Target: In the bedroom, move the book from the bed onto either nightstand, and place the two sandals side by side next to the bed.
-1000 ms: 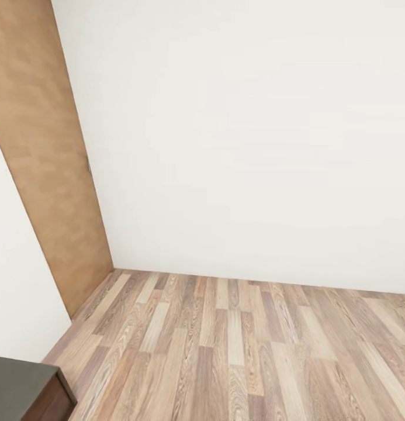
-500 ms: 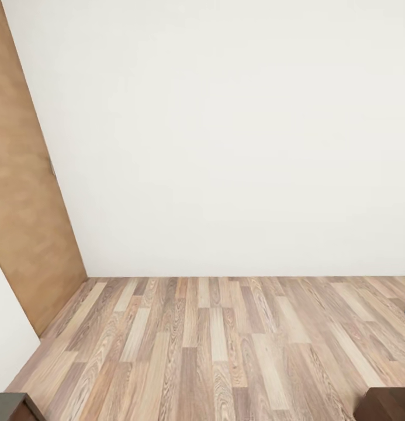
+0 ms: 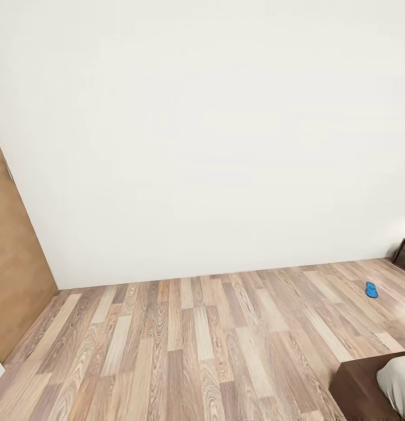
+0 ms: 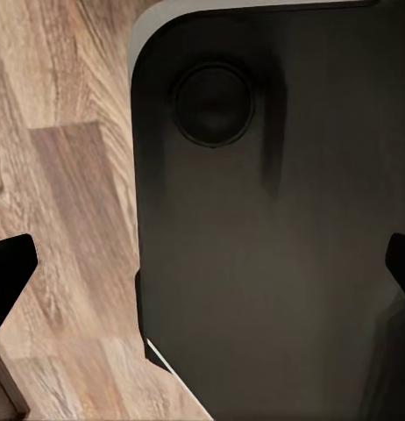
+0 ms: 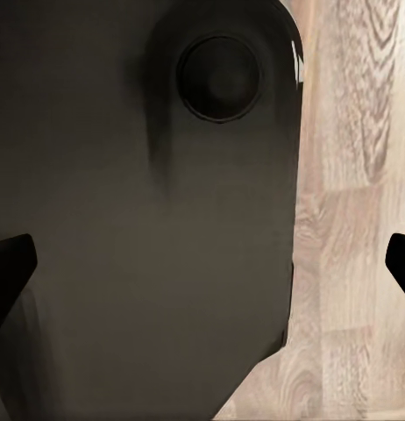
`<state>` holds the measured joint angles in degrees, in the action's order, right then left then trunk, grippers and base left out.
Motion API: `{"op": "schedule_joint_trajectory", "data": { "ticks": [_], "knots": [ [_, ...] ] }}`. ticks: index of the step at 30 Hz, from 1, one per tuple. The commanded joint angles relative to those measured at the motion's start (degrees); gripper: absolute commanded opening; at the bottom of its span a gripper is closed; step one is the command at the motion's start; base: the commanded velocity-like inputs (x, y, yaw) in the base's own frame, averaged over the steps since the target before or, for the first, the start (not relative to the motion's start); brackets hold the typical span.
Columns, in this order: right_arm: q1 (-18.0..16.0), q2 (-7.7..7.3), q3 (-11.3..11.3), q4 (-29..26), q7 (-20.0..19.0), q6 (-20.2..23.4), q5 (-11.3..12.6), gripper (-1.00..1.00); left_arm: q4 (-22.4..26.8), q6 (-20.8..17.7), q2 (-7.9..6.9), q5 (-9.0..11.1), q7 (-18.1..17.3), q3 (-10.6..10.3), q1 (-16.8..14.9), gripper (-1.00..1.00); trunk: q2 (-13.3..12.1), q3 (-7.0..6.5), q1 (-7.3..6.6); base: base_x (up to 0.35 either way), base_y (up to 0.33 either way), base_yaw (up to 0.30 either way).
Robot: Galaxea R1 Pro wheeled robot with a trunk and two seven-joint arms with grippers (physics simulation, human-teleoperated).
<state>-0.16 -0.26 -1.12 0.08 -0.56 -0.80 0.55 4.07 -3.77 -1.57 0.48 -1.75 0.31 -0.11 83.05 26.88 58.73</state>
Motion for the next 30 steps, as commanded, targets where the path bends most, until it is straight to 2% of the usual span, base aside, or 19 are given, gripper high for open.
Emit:
{"op": "schedule_joint_trajectory", "data": {
  "ticks": [1,30],
  "knots": [
    [-0.02,0.00,-0.11,0.01,-0.06,-0.08,0.06,1.00,0.15,-0.36,-0.01,0.05,-0.18,0.04,0.02,1.00,0.02,0.05,0.00,0.000,0.103,-0.282],
    [-0.02,0.07,-0.11,0.01,-0.06,-0.08,0.07,1.00,0.13,-0.03,-0.01,0.05,-0.18,0.79,0.02,1.00,0.02,0.05,0.00,0.000,0.092,-0.282]
  ]
}}
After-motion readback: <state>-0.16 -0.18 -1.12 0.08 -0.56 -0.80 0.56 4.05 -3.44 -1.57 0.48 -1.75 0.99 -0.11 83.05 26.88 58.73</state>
